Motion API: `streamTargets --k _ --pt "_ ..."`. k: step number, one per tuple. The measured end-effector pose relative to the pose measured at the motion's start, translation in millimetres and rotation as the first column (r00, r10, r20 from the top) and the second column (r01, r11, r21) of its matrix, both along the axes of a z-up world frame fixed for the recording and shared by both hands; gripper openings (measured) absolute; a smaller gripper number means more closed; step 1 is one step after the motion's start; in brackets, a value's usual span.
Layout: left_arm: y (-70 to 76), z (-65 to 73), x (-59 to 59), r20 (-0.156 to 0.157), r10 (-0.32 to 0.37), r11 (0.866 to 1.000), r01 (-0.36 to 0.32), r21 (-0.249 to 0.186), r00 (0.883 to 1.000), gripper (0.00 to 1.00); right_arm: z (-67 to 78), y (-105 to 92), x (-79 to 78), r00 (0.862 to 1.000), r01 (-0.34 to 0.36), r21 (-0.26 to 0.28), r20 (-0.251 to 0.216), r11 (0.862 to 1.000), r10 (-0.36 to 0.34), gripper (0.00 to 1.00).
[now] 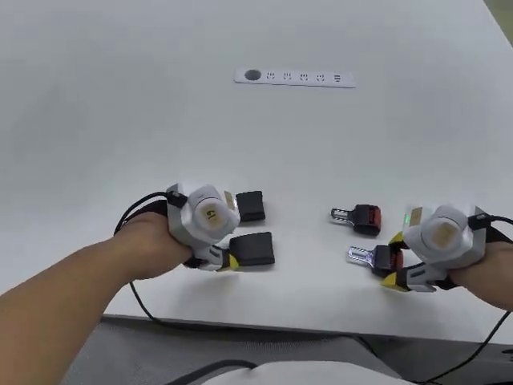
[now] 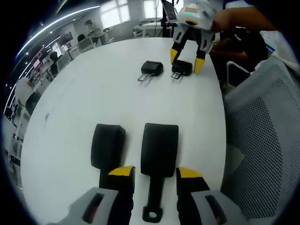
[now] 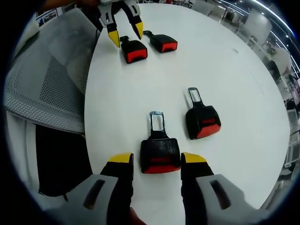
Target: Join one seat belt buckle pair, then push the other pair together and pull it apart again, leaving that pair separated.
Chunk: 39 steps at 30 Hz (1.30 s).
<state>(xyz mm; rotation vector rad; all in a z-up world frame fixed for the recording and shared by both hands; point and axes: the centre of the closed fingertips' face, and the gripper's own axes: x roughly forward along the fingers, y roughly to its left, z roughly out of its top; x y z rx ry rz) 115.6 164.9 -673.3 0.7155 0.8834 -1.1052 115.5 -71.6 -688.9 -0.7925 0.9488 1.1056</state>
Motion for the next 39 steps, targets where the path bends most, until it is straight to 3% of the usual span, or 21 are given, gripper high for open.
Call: streamTargets --k 6,14,20,26,39 --pt "-2.5 -6.7 0.5 -0.005 -0.075 0.996 0.075 0.037 0.997 0.32 -4.6 -0.1 0.6 0.999 -0.030 -0.005 -0.026 1.000 0.030 0.34" --pt "-1.2 -16.2 1.8 -0.013 -0.115 0.991 0.115 0.072 0.993 0.32 -5.1 1.8 -0.4 0.990 -0.137 -0.039 -0.044 0.990 0.135 0.34" --pt "-2.8 -15.6 0.0 -0.024 -0.136 0.988 0.138 0.064 0.990 0.32 -7.7 4.5 0.3 0.983 -0.171 -0.051 -0.079 0.984 0.167 0.34" --pt "-3.6 -15.2 -3.7 -0.029 -0.145 0.986 0.147 0.078 0.989 0.31 -7.6 4.4 -1.8 0.980 -0.185 -0.081 -0.086 0.979 0.178 0.34" --pt "-4.2 -17.6 -2.9 -0.033 -0.155 0.985 0.157 0.077 0.987 0.30 -7.3 5.0 0.0 0.982 -0.172 -0.075 -0.087 0.982 0.166 0.34"
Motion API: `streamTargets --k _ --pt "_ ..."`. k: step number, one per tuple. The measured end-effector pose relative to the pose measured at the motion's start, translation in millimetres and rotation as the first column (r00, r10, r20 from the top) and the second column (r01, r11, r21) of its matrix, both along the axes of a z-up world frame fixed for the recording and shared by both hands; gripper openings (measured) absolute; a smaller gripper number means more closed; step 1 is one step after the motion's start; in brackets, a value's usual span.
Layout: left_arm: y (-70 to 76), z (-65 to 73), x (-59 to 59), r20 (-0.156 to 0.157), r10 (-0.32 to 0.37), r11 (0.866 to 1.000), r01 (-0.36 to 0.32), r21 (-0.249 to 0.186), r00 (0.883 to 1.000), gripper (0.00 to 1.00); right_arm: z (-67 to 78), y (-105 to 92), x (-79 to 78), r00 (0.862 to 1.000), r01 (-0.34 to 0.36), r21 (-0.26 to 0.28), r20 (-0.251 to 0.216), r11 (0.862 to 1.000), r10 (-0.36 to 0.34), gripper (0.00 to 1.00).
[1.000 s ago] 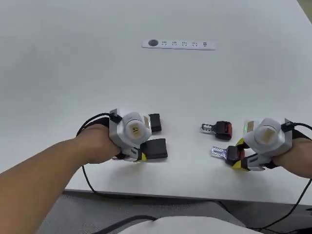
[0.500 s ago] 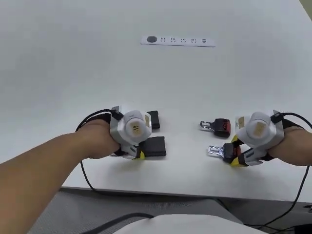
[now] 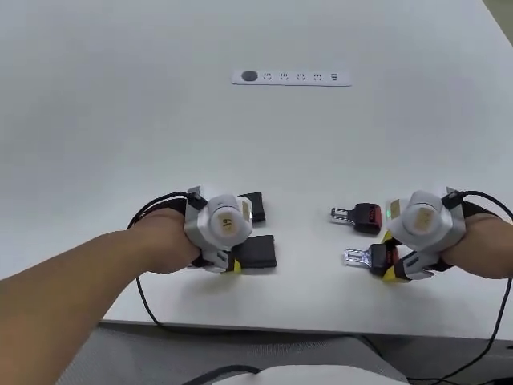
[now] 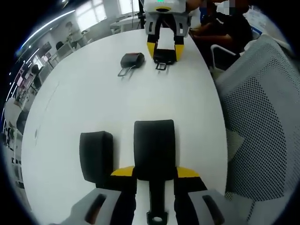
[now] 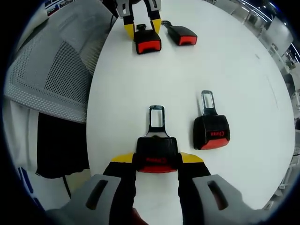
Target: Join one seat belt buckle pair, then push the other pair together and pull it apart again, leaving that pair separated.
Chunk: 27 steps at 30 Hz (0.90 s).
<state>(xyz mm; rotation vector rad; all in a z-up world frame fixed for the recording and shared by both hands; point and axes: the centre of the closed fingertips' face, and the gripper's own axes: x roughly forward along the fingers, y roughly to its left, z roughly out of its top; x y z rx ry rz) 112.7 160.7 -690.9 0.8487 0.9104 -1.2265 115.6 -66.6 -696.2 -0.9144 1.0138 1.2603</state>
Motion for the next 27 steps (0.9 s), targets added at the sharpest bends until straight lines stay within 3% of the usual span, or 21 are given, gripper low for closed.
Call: streamTargets --k 6,27 --pt "0.3 -0.2 -2.9 -0.013 -0.029 0.999 0.030 0.026 0.999 0.30 0.2 7.1 0.0 1.000 -0.013 -0.017 0.017 1.000 0.013 0.34" --pt "0.9 -0.4 -2.7 -0.019 -0.041 0.998 0.042 0.038 0.999 0.30 2.0 82.1 0.9 0.999 -0.026 0.078 0.027 0.997 0.024 0.34"
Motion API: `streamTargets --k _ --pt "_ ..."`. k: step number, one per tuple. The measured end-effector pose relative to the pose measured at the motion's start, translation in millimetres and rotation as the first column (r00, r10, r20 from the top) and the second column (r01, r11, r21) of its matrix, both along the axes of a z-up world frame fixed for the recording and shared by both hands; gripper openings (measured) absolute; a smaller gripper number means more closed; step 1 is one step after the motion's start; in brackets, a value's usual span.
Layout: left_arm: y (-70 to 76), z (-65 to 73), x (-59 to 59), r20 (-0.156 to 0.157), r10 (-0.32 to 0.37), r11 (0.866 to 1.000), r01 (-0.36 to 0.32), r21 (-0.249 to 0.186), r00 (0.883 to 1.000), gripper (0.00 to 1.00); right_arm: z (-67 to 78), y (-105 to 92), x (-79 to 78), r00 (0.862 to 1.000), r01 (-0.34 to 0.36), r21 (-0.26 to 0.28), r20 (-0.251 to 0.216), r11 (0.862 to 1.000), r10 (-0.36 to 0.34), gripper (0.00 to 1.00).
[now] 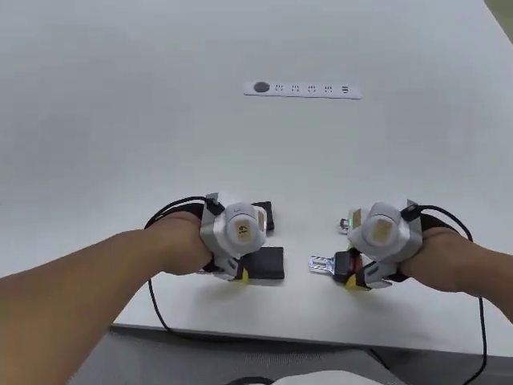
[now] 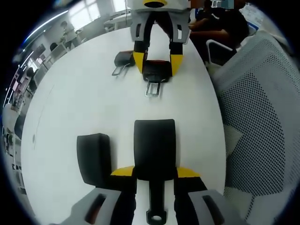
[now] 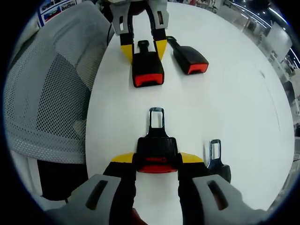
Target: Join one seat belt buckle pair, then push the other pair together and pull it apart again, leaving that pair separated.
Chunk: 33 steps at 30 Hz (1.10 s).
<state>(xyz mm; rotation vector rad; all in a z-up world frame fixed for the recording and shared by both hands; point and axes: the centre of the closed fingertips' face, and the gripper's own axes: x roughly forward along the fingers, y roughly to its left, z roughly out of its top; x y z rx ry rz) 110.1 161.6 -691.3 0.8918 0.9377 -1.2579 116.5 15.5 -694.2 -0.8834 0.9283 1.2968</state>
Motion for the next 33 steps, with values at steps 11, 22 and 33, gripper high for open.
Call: streamTargets --k 11,22,33 --pt "0.4 -0.3 -0.3 -0.005 0.000 1.000 0.000 0.016 1.000 0.30 -0.7 33.1 -2.4 1.000 -0.030 0.026 0.002 0.999 0.030 0.34" --pt "0.6 -1.3 -0.3 -0.012 0.000 0.999 0.001 0.036 1.000 0.30 0.9 50.8 -3.7 0.997 -0.073 0.027 0.027 0.997 0.072 0.33" --pt "0.2 0.0 -2.4 -0.014 -0.023 0.999 0.023 0.049 1.000 0.30 2.0 52.5 -1.7 0.997 -0.074 0.040 0.020 0.996 0.073 0.33"
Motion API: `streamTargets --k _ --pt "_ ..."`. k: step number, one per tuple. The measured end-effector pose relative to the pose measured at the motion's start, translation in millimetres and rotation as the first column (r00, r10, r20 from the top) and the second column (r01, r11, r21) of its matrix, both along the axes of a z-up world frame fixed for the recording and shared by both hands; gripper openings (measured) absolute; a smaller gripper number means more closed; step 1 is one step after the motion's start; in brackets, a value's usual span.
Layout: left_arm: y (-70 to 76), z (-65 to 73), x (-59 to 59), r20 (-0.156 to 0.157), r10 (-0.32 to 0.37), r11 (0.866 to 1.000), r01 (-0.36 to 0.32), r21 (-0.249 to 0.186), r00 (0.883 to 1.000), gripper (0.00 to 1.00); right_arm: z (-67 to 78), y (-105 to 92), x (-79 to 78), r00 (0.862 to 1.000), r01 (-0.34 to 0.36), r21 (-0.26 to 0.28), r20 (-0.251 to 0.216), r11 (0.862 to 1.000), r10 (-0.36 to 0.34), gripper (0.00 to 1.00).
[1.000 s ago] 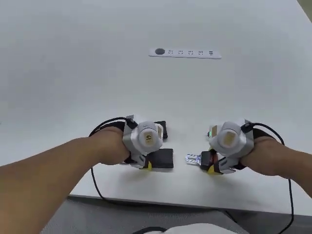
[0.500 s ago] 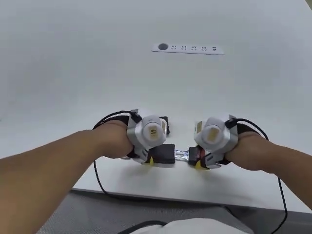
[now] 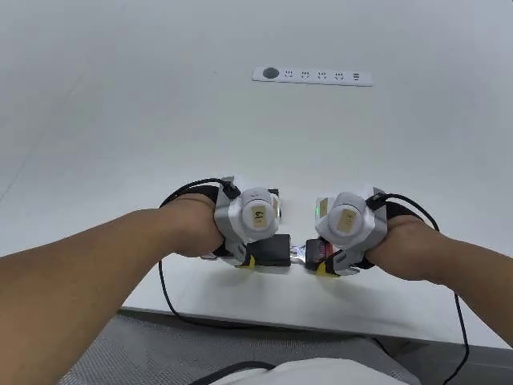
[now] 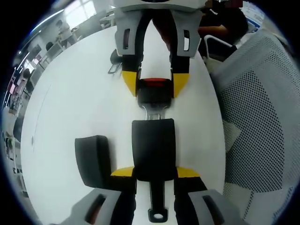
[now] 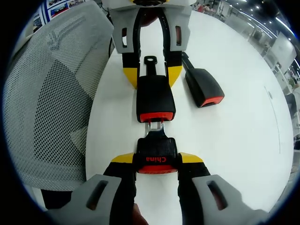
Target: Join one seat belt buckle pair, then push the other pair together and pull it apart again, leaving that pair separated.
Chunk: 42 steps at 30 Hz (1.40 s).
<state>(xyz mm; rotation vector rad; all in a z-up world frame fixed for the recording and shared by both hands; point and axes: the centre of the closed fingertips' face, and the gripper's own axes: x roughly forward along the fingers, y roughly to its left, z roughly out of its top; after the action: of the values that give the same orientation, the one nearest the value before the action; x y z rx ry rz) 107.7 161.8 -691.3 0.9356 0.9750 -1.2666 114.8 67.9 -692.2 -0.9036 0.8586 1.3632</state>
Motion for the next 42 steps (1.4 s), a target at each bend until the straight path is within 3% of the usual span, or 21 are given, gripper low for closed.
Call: streamTargets --k 13,15,18,19,21,31,36,39,42 --pt "-2.1 -0.3 -0.2 -0.007 -0.029 0.999 0.029 0.016 1.000 0.29 -1.3 9.1 0.1 1.000 0.001 0.007 0.002 1.000 -0.001 0.32" --pt "-2.2 -0.4 -0.2 -0.011 -0.025 1.000 0.025 0.017 1.000 0.29 0.3 16.8 -2.6 1.000 0.013 0.036 -0.006 0.999 -0.013 0.31" --pt "-2.6 -0.5 -0.4 -0.012 -0.030 0.999 0.030 0.022 0.999 0.29 -3.0 23.9 -2.6 1.000 0.016 0.032 0.006 0.999 -0.016 0.31" --pt "-0.6 -0.9 0.6 -0.013 -0.029 0.999 0.029 0.026 1.000 0.29 -4.9 18.8 3.0 1.000 -0.013 0.016 0.015 1.000 0.013 0.31" --pt "-0.2 -1.1 1.1 -0.012 -0.026 0.999 0.026 0.025 1.000 0.29 -4.4 17.9 3.8 1.000 0.027 0.032 0.006 0.999 -0.028 0.31" --pt "2.0 -2.4 1.7 -0.011 -0.007 1.000 0.007 0.024 1.000 0.30 -2.0 20.2 -0.2 0.999 0.030 0.024 0.020 0.999 -0.030 0.32" --pt "5.4 -2.4 0.3 -0.026 0.014 1.000 -0.014 0.008 1.000 0.29 1.1 19.3 -4.5 0.999 -0.014 0.010 0.043 1.000 0.013 0.32" --pt "2.6 -2.4 -1.8 -0.023 0.029 0.999 -0.028 0.036 0.999 0.29 1.2 18.1 -4.4 0.999 -0.009 0.013 0.036 1.000 0.008 0.31" --pt "3.1 -4.6 -0.5 -0.020 0.029 0.999 -0.028 0.035 0.999 0.29 1.5 18.0 -6.3 0.999 -0.010 0.013 0.036 1.000 0.009 0.31"
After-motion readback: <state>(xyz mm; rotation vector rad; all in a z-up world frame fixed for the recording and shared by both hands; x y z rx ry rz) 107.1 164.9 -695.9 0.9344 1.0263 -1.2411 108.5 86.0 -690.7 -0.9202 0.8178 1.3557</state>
